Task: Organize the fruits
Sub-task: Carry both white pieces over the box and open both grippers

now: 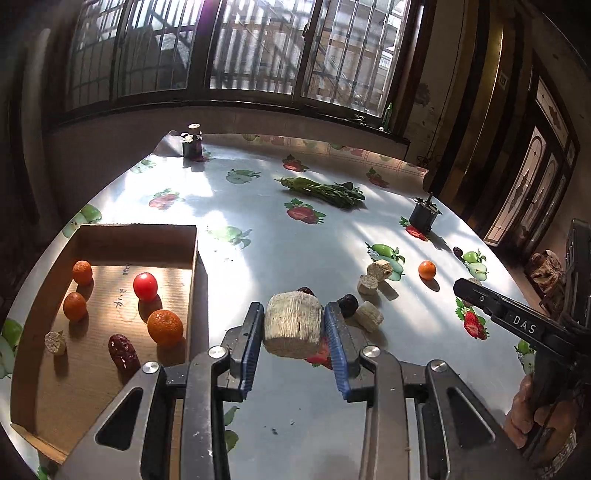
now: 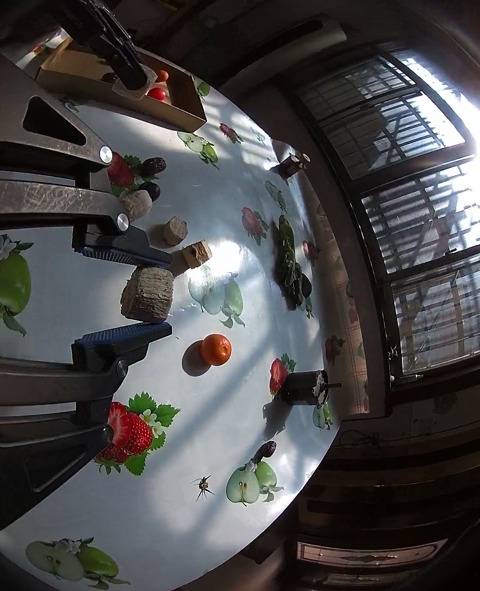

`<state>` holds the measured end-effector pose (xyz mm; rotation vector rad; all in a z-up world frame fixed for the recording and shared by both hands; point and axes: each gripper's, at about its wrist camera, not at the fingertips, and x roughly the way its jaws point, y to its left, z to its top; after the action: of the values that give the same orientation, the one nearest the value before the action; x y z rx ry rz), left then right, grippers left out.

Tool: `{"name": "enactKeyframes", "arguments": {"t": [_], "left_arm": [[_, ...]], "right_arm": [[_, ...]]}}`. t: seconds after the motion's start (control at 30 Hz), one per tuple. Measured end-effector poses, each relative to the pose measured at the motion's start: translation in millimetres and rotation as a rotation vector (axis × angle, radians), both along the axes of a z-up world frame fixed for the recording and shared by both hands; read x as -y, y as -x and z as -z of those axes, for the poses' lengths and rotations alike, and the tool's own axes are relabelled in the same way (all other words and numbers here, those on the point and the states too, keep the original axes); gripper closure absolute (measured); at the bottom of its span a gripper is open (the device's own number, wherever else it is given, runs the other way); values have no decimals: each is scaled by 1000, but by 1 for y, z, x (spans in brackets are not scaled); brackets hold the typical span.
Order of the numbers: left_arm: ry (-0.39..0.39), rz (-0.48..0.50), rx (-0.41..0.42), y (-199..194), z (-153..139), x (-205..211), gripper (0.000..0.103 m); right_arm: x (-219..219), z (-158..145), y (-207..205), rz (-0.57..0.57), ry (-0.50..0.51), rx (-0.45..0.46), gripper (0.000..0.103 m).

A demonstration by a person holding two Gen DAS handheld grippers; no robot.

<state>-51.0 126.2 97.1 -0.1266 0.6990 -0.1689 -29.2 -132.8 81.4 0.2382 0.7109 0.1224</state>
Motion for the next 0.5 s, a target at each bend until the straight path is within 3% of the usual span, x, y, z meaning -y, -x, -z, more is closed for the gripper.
{"name": "enactKeyframes", "arguments": {"t": [0.13,0.27,0.5], "left_arm": [[-1,-162,-18,14,3,-72,70],[51,-300,-53,23,12,-137,70],[42,-418,-141,28,38,-194,70]], "right_arm": [[-58,-13,6,-134,-31,10,70],[-123,-13,9,-266,-22,-1,70],[-220,11,14,-459,-1,-72,70]]}}
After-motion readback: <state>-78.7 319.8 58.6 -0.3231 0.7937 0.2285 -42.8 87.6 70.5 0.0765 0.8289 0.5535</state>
